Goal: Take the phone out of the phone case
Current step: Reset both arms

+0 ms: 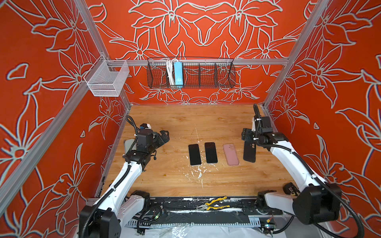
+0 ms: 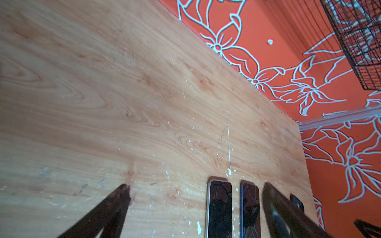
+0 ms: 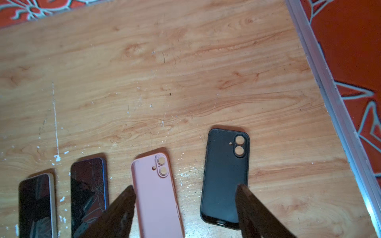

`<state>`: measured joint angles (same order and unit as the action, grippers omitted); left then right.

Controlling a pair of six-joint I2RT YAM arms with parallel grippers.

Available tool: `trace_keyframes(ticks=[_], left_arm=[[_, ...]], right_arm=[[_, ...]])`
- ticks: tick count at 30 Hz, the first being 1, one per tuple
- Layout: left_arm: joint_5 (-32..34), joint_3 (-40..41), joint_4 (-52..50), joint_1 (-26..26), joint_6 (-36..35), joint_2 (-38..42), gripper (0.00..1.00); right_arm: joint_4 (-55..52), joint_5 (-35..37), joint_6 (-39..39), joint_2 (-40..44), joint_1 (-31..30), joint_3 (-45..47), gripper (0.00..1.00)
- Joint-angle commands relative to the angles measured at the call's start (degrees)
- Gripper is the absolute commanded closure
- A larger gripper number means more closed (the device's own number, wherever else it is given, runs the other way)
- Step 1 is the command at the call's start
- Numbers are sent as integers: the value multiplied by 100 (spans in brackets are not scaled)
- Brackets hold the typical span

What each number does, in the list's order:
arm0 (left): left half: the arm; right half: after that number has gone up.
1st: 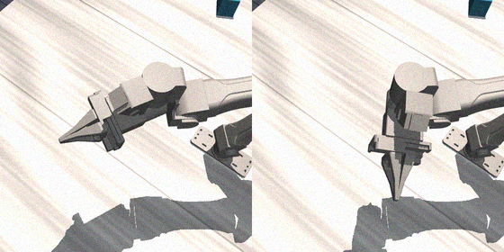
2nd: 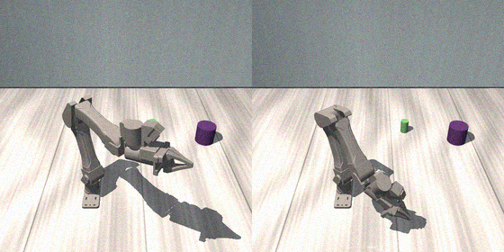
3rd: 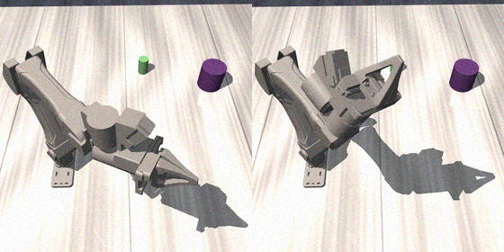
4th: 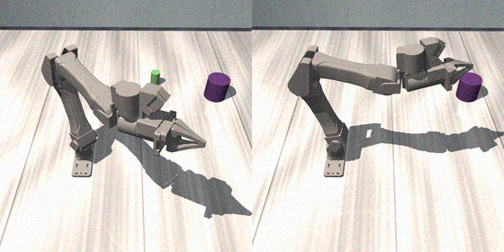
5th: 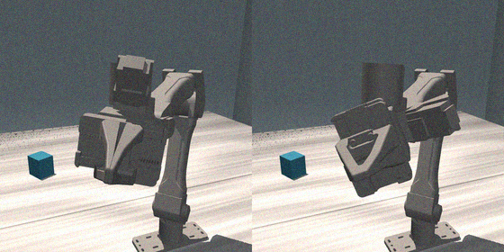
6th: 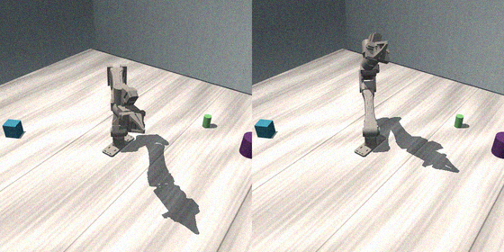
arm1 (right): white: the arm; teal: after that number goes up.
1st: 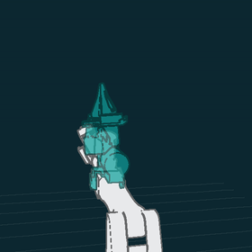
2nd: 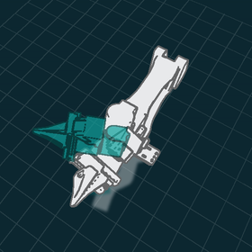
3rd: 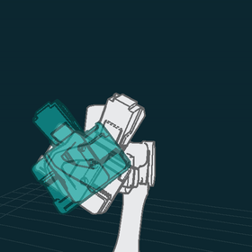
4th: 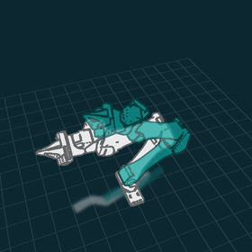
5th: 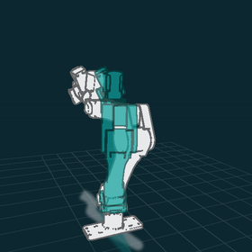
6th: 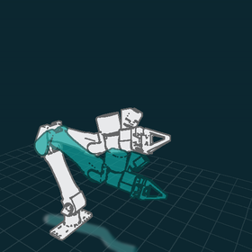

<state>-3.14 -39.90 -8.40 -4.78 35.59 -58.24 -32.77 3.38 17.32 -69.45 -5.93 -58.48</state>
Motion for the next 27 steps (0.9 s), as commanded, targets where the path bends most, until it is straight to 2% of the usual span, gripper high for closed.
trace_keyframes(ticks=[1, 4, 10, 12, 14, 18, 21, 24, 27], left_arm=[[225, -134, 124, 208, -543, 27, 3], [671, -242, -16, 284, -847, 73, 3], [1155, -129, 147, 346, -1726, 120, 3], [1307, 148, 601, 355, -2231, 120, 3], [1503, 454, 918, 391, -2409, 351, 3], [1684, 1212, 1814, 490, -2729, 259, 3], [1502, 1630, 2449, 616, -2802, -79, 3], [1347, 1812, 2800, 663, -2795, -293, 3], [1174, 2026, 3320, 681, -3034, -529, 3]], right_arm=[[171, -29, -142, 388, 33, 79, 2], [346, 73, -110, 693, 37, 273, 3], [494, 563, -54, 1070, 36, 580, 3], [746, 474, -197, 1189, 43, 759, 3], [1042, 459, -261, 1324, 45, 977, 3], [1473, 564, -493, 1443, 39, 1351, 3], [2860, 219, -1214, 1554, 46, 2251, 2], [3705, 597, -1087, 1751, 45, 2932, 2], [4181, 801, -1396, 1787, 44, 3299, 2]])
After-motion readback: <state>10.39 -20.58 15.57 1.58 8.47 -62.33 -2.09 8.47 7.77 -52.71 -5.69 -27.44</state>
